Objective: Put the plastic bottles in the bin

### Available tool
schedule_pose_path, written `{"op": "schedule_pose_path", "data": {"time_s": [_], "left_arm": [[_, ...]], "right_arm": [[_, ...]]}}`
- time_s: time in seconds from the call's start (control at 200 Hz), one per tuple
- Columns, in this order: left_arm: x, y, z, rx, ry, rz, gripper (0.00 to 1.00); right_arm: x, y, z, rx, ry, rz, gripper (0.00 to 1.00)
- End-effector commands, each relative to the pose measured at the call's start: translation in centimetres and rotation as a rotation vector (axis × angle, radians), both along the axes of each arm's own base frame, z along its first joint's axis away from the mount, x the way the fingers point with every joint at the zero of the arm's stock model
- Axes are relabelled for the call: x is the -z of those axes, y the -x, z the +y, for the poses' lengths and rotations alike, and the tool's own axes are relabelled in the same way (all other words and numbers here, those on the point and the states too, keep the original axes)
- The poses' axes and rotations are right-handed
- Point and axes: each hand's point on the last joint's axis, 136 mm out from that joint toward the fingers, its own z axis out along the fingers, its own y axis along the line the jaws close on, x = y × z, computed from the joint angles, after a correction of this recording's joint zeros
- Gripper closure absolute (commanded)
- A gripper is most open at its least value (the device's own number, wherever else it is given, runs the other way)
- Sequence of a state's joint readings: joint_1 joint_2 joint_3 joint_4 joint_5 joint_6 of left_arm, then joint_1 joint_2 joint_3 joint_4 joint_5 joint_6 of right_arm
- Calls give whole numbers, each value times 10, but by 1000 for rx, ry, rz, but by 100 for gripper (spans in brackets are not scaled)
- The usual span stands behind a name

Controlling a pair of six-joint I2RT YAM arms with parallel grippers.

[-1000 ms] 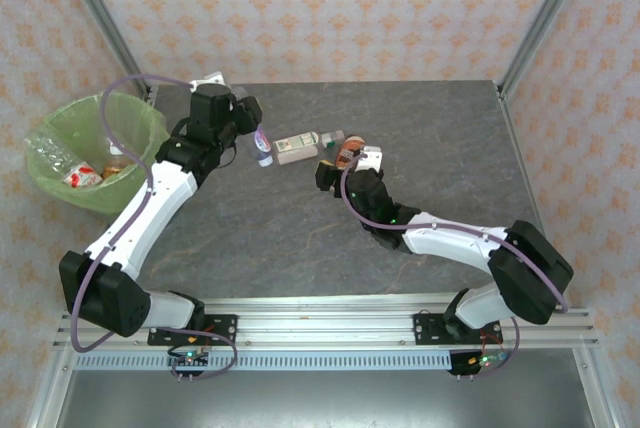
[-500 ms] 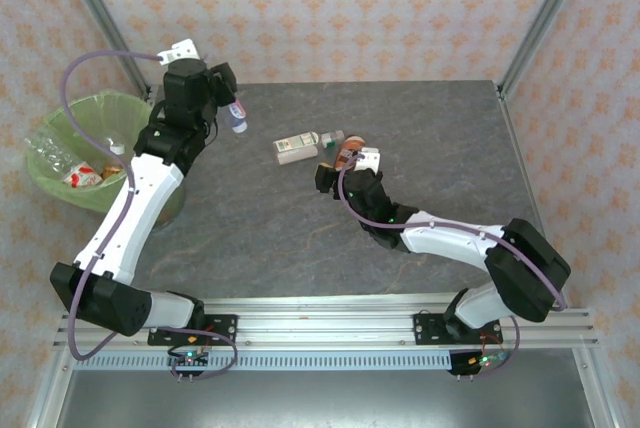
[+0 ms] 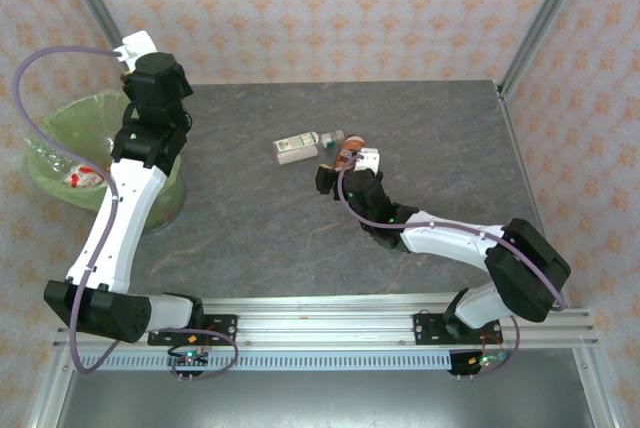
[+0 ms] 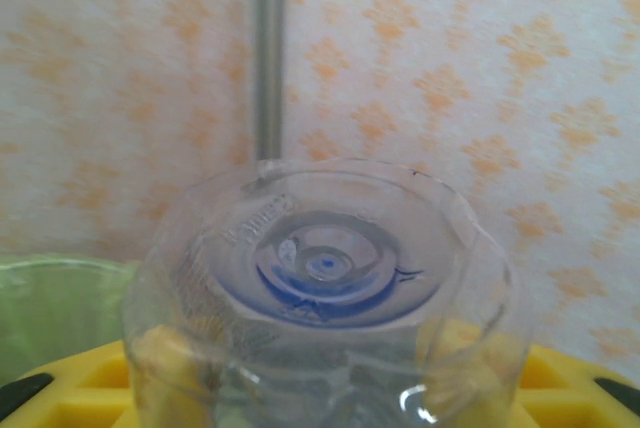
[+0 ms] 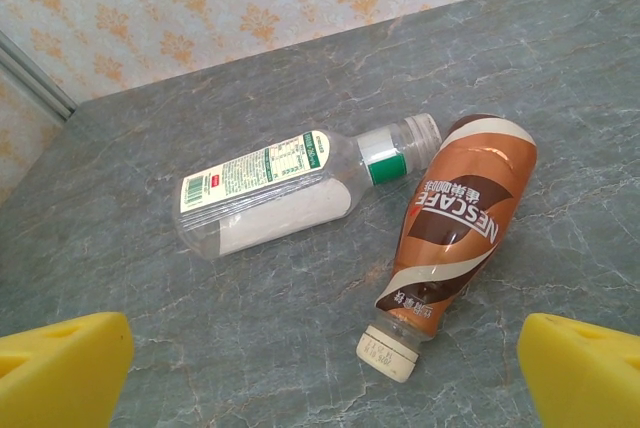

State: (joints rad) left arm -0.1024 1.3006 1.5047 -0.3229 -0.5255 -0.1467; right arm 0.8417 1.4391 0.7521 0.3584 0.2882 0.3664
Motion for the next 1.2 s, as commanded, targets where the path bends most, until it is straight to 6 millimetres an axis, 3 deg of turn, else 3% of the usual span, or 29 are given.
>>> {"op": "schedule_pose_path", "data": {"time_s": [0.0, 0.335, 0.686, 0.931, 1.011, 1.196], "left_arm": [[-28, 26, 27, -122, -48, -67, 49], [-31, 34, 52, -233, -118, -47, 49], [7, 33, 77, -319, -91, 5, 49], [46, 28, 101, -355, 38, 49, 44], [54, 23, 104, -348, 81, 70, 39], [56, 20, 100, -317, 210, 70, 7]], "right_arm": [[-10, -3, 0, 18, -12, -18, 1], [-6, -6, -11, 104, -34, 4, 1], [-4, -6, 0, 53, 9, 43, 1], [-3, -6, 7, 28, -23, 42, 1], [-2, -5, 9, 9, -17, 42, 1], [3, -4, 12, -10, -13, 55, 1]]}}
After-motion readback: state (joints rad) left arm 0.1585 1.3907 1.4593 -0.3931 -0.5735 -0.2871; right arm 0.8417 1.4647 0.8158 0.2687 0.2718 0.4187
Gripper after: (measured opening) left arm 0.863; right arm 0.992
